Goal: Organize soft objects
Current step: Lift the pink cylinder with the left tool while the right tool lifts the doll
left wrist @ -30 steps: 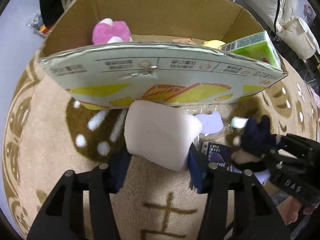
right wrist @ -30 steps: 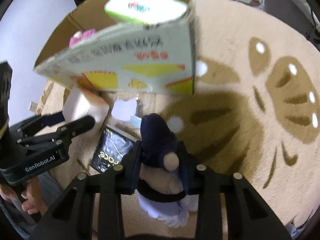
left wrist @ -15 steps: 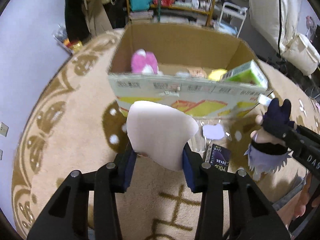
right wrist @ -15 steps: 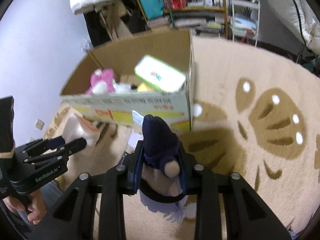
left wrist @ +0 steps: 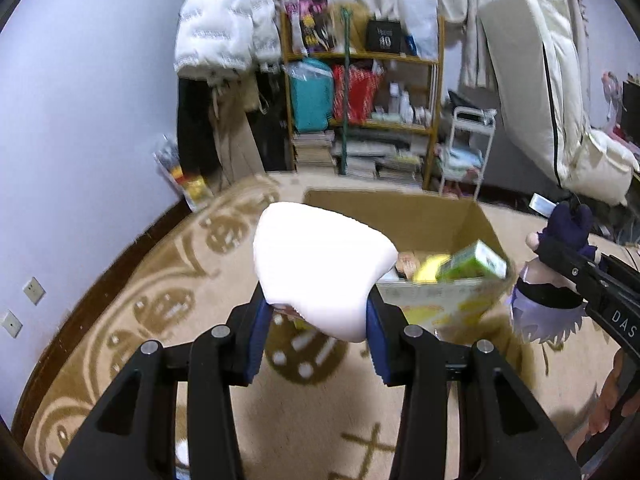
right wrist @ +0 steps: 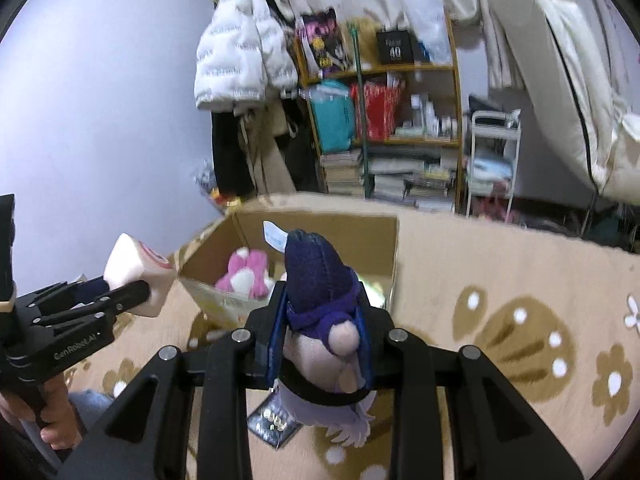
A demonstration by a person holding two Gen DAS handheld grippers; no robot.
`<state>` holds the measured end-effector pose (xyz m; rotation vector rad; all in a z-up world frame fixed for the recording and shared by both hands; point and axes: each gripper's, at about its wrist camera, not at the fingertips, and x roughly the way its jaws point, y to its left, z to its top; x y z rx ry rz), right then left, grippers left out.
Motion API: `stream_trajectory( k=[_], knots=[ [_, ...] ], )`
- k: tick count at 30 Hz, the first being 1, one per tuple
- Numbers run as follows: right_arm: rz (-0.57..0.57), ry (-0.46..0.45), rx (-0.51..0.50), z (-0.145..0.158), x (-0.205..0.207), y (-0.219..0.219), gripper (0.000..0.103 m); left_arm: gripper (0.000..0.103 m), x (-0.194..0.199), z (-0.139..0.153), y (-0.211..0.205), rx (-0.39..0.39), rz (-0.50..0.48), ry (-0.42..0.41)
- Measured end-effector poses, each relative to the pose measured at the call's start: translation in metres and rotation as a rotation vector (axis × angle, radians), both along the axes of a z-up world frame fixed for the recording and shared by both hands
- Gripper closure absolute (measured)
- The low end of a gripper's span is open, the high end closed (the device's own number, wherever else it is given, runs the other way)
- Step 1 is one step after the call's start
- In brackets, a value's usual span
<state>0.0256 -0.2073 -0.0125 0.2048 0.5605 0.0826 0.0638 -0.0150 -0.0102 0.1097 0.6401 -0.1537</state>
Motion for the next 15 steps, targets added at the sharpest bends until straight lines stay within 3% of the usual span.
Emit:
stream_trajectory(
  k=[15],
  knots=[
    [-0.030, -0.141, -0.012, 0.038, 0.024, -0.006, 0.071, 0.061, 0.015, 0.037, -0.005, 0.004, -0.002, -0.183]
  ],
)
